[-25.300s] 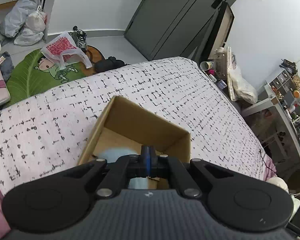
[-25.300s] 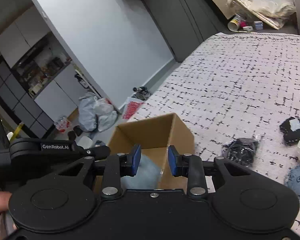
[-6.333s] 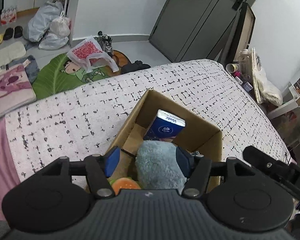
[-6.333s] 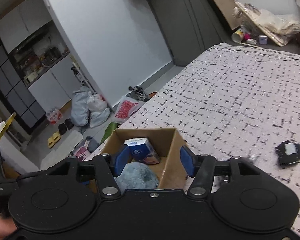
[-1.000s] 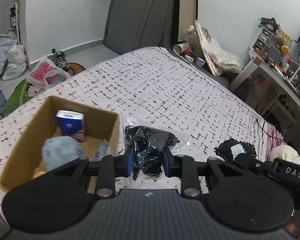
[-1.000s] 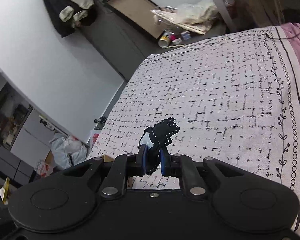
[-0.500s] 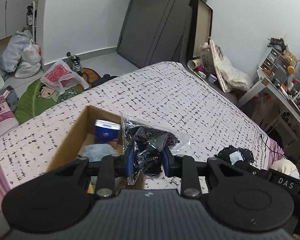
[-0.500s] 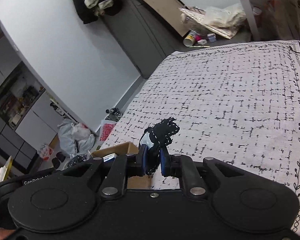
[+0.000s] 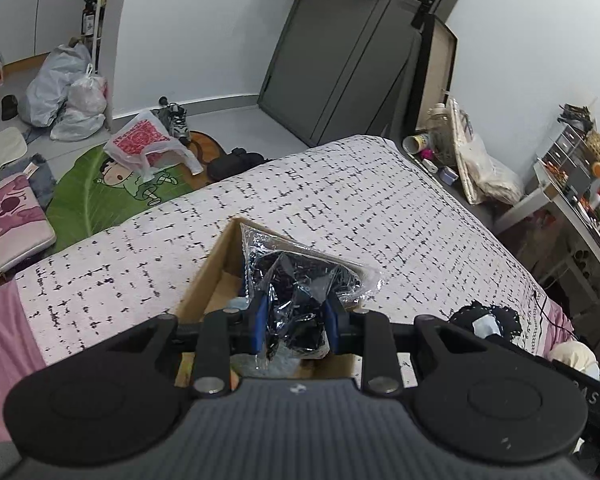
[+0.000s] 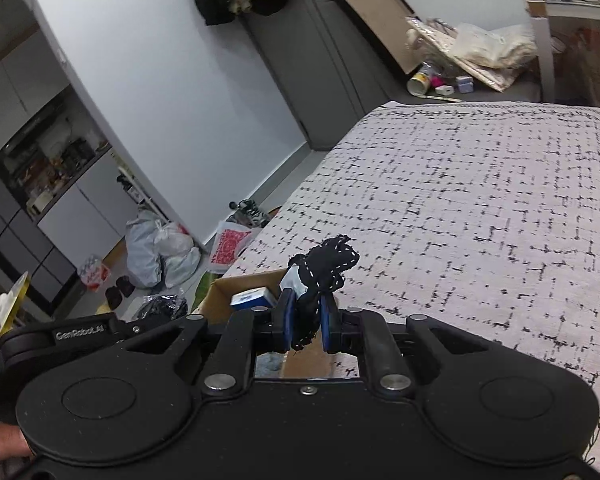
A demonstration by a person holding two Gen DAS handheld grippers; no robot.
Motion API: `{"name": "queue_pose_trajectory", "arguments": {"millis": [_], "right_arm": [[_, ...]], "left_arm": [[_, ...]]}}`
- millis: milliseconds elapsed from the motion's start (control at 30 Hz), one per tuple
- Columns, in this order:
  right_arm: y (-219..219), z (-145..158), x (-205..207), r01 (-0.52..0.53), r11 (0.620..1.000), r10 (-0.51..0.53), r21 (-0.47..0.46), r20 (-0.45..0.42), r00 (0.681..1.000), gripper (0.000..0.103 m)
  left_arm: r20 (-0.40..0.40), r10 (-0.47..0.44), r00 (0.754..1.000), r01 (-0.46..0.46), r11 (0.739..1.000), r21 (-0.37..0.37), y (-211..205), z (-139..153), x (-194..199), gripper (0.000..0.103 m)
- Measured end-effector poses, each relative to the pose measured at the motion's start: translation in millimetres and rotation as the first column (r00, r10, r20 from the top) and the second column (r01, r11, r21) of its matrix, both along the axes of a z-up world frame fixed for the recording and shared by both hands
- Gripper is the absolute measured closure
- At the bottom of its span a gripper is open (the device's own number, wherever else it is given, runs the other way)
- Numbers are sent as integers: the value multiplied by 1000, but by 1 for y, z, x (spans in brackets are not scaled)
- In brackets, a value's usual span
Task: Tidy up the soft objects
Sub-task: 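Carry the black bag with the left gripper while the right gripper carries the black plush to the box, then open both grippers over the box to drop the black bag and black plush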
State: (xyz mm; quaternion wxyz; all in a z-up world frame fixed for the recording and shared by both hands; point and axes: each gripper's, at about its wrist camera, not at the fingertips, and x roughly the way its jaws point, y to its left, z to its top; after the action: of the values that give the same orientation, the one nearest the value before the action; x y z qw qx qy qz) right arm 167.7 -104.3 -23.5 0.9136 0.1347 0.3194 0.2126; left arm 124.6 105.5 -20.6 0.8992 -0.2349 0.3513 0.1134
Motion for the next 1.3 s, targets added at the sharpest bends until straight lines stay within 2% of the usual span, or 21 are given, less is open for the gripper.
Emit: {"name": "queue_pose_trajectory", "arguments": {"millis": [467,1100,1300], "right_arm": [[40,-6,14,-54,997,55,-48,23,998,90],[73,-36,41,-70,991,70,-114,-4,998,89],[83,-39,48,-72,990,72,-119,2,997,89]], "left_arm": [[-9,17,1000,-17,999,-44,39,-15,17,75],[-83,-28,996,16,990,-140,54,-59,58,74],[-100,-47,994,32,989,-148,58,-64,64,67]]}}
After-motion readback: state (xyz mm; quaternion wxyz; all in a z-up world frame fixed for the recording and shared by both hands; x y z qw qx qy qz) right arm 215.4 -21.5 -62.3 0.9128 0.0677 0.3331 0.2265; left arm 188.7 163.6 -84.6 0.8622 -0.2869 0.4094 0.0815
